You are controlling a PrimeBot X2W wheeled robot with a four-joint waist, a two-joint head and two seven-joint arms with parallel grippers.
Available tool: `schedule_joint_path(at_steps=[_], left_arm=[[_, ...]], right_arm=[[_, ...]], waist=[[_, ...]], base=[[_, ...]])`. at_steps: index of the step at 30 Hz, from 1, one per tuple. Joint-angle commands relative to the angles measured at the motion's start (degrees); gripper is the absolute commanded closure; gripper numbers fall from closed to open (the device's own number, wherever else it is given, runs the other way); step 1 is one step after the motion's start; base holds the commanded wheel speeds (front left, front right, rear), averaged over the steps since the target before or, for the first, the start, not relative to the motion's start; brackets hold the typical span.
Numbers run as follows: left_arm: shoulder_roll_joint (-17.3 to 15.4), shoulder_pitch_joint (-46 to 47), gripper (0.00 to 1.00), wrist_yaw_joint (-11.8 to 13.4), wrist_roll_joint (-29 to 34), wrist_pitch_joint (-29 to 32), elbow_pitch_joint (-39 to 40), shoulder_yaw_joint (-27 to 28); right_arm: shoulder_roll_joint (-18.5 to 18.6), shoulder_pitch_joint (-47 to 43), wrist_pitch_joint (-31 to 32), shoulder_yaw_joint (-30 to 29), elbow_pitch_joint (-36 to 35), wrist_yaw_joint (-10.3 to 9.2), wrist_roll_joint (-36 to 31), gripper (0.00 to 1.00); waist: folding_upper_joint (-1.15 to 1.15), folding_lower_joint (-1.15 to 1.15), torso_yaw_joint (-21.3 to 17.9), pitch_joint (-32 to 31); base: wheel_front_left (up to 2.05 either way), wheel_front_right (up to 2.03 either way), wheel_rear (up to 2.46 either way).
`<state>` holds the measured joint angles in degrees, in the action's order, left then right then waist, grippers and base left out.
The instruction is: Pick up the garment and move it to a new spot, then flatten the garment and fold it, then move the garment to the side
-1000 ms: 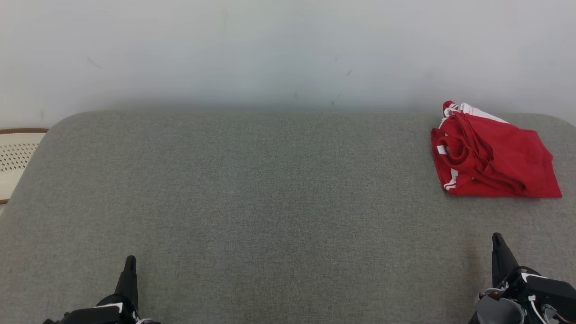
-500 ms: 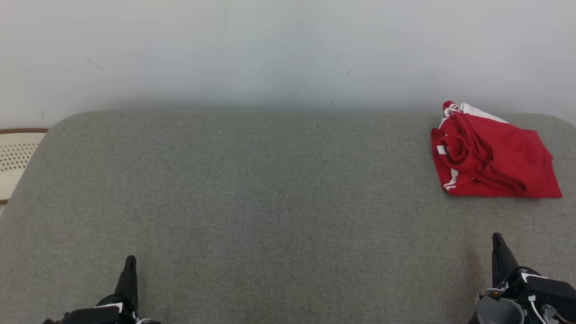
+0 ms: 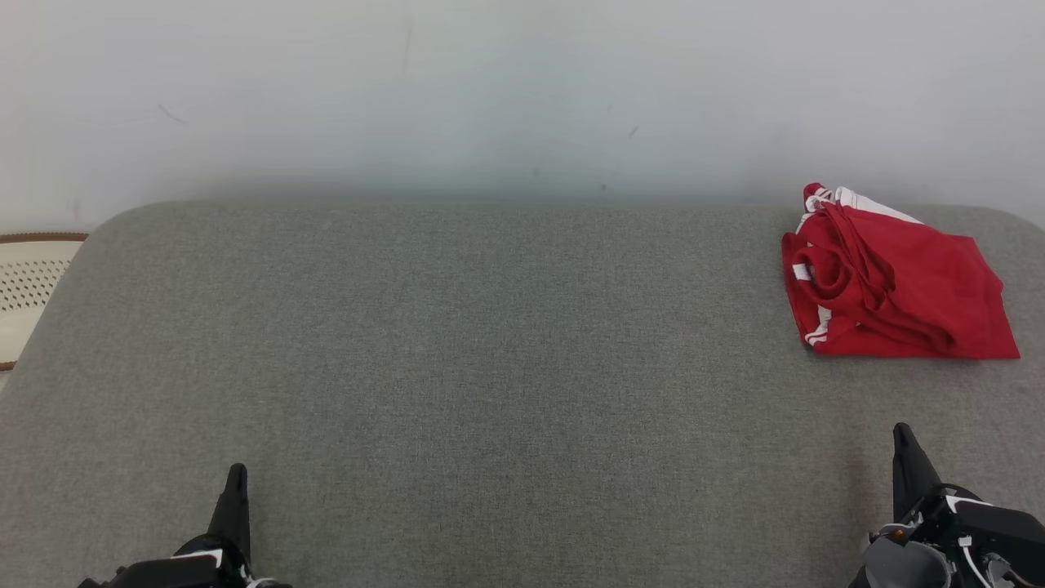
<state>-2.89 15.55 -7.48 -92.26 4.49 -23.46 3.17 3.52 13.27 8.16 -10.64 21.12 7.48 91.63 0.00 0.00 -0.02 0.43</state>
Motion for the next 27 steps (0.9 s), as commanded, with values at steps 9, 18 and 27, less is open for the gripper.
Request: schedule_joint_path(at_steps=[9,18,27], left_arm=[[0.04,0.41,1.0,-0.16,-0.19,0.16,-0.04,0.16],[0.04,0.41,1.0,-0.16,-0.19,0.16,-0.04,0.16],[0.04,0.41,1.0,-0.16,-0.19,0.15,-0.04,0.15]], right_arm=[[-0.17,-0.02,0.32,-0.15,-0.01,0.02,-0.58,1.0],[-0.21,-0.01,0.39,-0.21,0.0,0.02,-0.64,1.0],[-0.25,0.0,0.42,-0.27,0.0,0.02,-0.73,1.0]], waist=[[0.0,0.0,0.0,0.0],[0.0,0.0,0.0,0.0],[0.0,0.0,0.0,0.0]], base=[[0.0,0.0,0.0],[0.0,0.0,0.0],[0.0,0.0,0.0]])
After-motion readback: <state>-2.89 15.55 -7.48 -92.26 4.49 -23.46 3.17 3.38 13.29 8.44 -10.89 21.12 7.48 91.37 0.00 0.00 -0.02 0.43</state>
